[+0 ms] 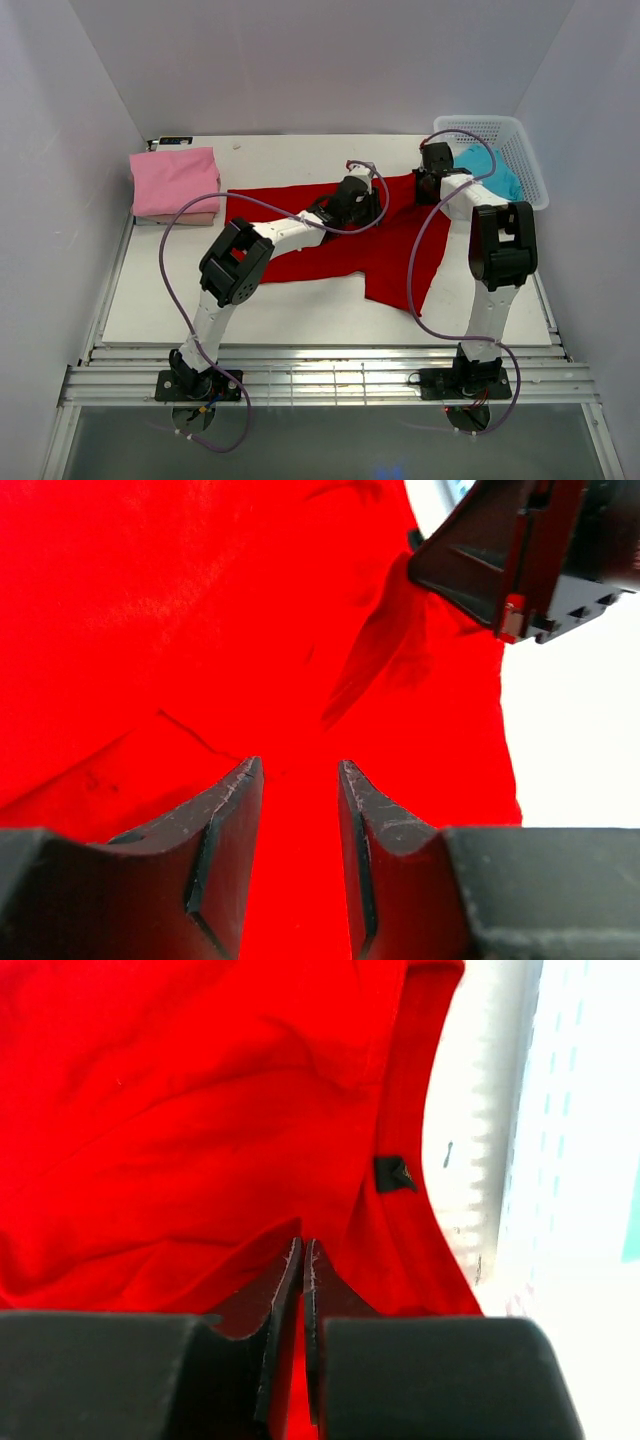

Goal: Fold and stack the t-shirts
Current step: Fold the tshirt

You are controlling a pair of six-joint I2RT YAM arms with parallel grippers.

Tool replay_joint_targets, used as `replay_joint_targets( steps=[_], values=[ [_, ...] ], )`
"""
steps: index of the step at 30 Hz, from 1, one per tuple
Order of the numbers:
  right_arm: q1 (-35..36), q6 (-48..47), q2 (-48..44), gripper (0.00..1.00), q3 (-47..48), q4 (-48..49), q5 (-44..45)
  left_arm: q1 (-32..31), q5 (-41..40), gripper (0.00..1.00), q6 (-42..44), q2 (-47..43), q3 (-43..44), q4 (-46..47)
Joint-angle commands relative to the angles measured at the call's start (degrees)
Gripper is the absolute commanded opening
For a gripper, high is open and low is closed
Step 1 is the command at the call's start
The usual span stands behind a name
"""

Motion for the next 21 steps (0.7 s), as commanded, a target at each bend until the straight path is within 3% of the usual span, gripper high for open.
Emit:
replay_joint_targets(
  steps=[1,21],
  values=[
    [-0.2,-0.2,-4.2,0.08,-1.8,1.0,-0.8,-0.5,0.6,0.47,-0.4,-0.8,0.7,0.0],
    [2.5,0.3,-13.6,0.08,-14.0,-6.8,-4.4,-1.7,0.5,0.46,-0.9,-3.8,-2.3,-1.8]
  ],
)
